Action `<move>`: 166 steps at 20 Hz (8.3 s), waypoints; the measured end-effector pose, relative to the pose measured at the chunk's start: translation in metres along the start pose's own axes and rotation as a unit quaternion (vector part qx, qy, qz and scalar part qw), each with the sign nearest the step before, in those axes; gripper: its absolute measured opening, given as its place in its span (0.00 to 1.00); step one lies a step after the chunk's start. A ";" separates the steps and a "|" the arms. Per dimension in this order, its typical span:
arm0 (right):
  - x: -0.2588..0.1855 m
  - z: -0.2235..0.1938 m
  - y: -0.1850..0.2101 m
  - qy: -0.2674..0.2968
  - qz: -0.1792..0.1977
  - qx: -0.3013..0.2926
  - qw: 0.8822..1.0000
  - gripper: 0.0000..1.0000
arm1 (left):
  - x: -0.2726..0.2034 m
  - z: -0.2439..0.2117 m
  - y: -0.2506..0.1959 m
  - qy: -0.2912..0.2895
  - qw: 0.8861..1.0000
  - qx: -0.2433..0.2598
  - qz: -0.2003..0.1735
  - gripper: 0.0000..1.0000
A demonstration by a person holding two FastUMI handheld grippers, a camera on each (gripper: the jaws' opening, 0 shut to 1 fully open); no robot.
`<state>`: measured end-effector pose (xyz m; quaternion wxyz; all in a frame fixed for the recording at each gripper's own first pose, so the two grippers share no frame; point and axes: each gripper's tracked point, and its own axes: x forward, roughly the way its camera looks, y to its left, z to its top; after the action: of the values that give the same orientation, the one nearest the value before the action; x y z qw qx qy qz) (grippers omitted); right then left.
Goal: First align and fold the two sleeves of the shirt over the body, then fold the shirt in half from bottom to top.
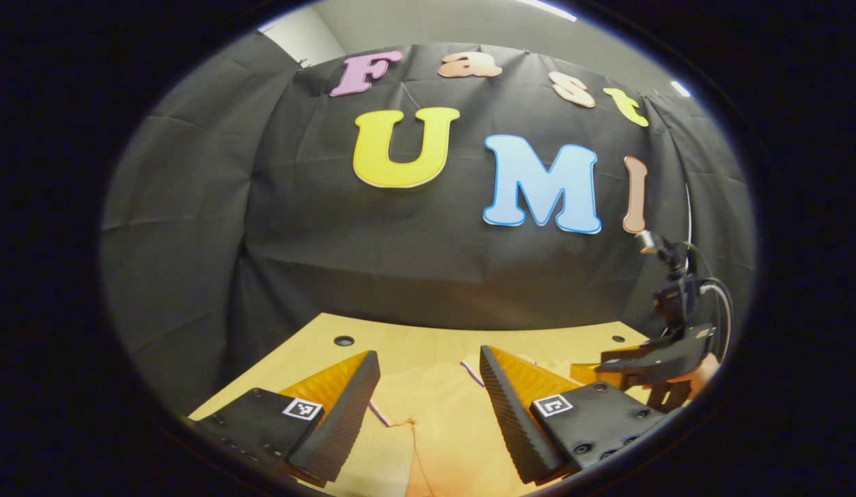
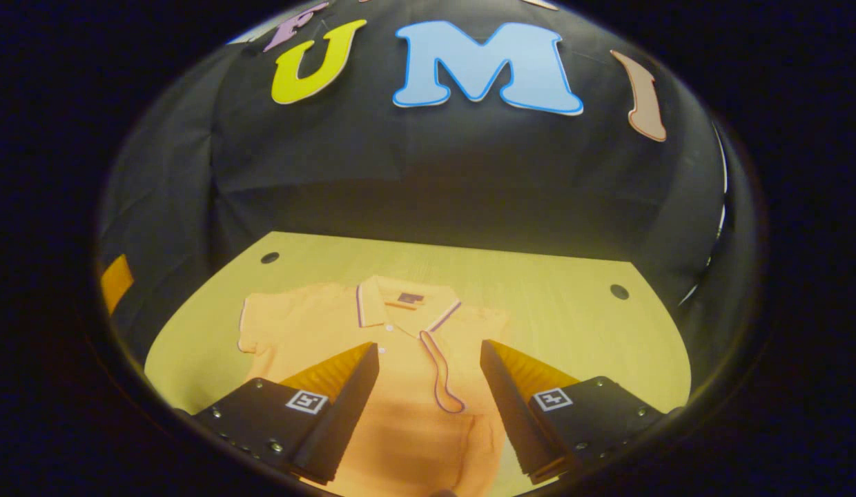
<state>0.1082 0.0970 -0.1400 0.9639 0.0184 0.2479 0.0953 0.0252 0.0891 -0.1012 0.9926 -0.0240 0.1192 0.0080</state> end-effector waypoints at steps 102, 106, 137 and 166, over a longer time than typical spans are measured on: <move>-0.208 -0.176 -0.036 0.023 -0.055 0.109 0.992 0.93 | -0.029 -0.173 -0.044 0.210 0.975 0.057 -0.040 0.96; -0.216 -0.209 -0.029 0.051 -0.046 0.101 0.993 0.93 | -0.074 -0.188 -0.034 0.218 0.974 0.046 -0.028 0.94; -0.218 -0.321 0.003 0.140 -0.028 0.052 0.988 0.93 | -0.230 -0.280 -0.004 0.273 0.959 0.067 -0.014 0.95; -0.207 -0.137 -0.021 0.019 0.018 0.087 0.996 0.01 | -0.130 -0.126 -0.041 0.180 0.983 0.012 -0.022 0.07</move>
<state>-0.1315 0.0347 -0.1637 0.9520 0.1046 0.2728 0.0911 -0.1305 0.0409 -0.1912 0.9552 -0.0156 0.2950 -0.0200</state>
